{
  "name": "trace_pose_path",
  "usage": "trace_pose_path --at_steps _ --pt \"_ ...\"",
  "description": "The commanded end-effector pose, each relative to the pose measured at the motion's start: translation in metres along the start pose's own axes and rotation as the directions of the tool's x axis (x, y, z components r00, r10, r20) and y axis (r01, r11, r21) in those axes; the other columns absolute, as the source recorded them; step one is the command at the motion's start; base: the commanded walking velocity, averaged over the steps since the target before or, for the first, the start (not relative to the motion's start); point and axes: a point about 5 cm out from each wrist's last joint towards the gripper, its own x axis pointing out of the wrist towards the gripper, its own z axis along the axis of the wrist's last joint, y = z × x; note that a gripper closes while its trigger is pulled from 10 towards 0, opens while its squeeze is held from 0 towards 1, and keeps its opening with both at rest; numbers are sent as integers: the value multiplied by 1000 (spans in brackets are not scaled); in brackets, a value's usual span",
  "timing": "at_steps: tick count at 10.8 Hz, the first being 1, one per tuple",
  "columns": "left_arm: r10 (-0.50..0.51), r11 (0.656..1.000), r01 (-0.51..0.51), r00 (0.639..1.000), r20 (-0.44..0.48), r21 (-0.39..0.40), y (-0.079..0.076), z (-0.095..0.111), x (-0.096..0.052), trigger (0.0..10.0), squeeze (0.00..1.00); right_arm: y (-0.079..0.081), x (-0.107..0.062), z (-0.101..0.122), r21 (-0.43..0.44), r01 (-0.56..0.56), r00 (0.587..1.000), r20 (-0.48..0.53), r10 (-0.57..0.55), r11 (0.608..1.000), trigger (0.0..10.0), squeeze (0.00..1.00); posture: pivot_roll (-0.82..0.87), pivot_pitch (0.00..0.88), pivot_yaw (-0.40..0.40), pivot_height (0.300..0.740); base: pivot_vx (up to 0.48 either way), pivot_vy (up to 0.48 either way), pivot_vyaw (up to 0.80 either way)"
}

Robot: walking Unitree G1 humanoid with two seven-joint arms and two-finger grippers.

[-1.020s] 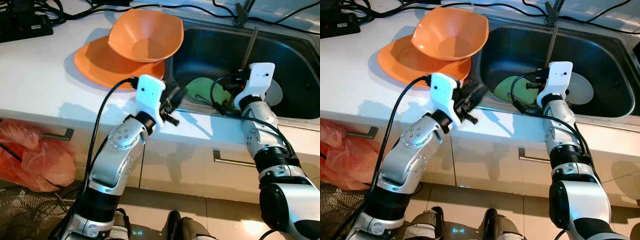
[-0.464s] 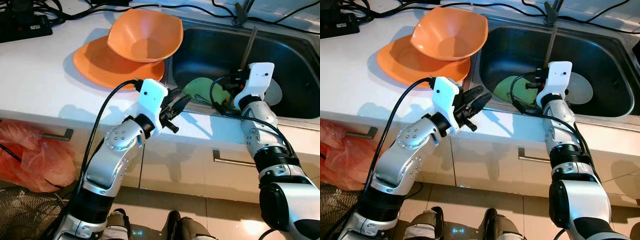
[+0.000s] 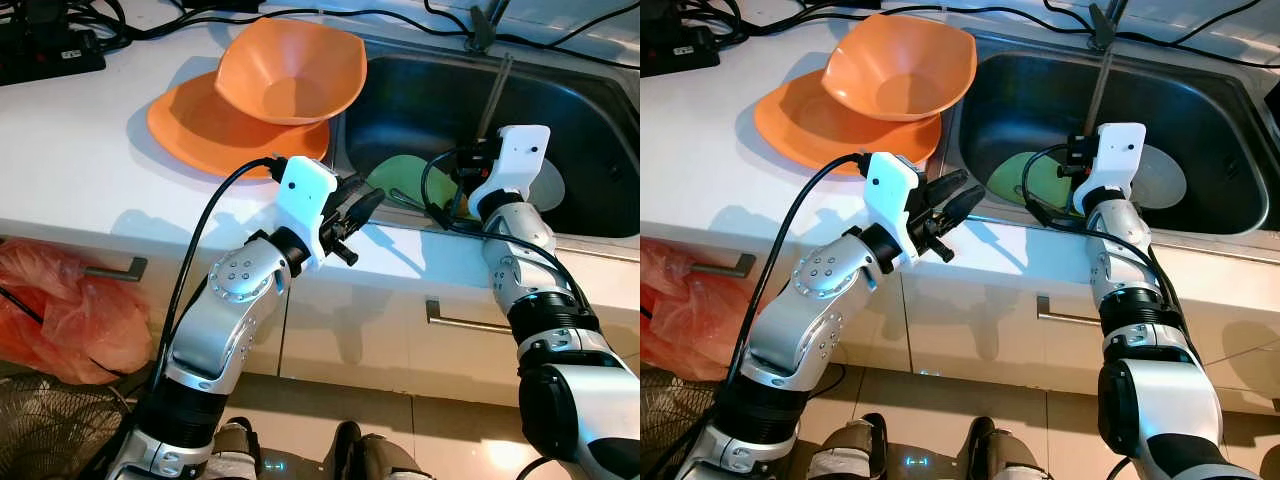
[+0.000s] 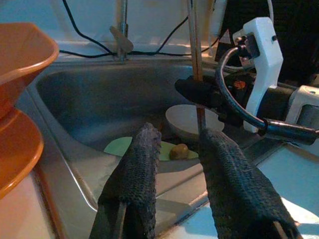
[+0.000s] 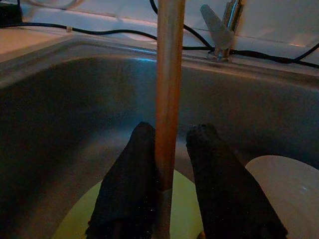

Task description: Kitchen organization

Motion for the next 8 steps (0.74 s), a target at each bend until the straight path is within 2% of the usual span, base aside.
trace_pose_path --at_steps 1,2,3,8 --pt "-33 999 33 999 2 -11 -7 0 1 10000 0 -4 -3 -10 12 14 999 -42 -14 1000 10000 0 227 205 -99 740 0 0 0" --pt "-33 999 33 999 2 -11 -7 0 1 10000 0 -4 -3 -10 26 14 999 -42 -13 1000 10000 678 226 204 -98 740 0 0 0" --pt "-33 999 33 999 1 -10 -8 0 0 10000 0 -4 -4 -10 45 12 999 -40 -10 999 10000 1000 228 204 -99 740 0 0 0" --pt "-34 999 34 999 1 -10 -8 1 0 10000 0 -5 -3 -9 34 22 999 -38 -21 999 10000 1000 227 205 -97 740 0 0 0"
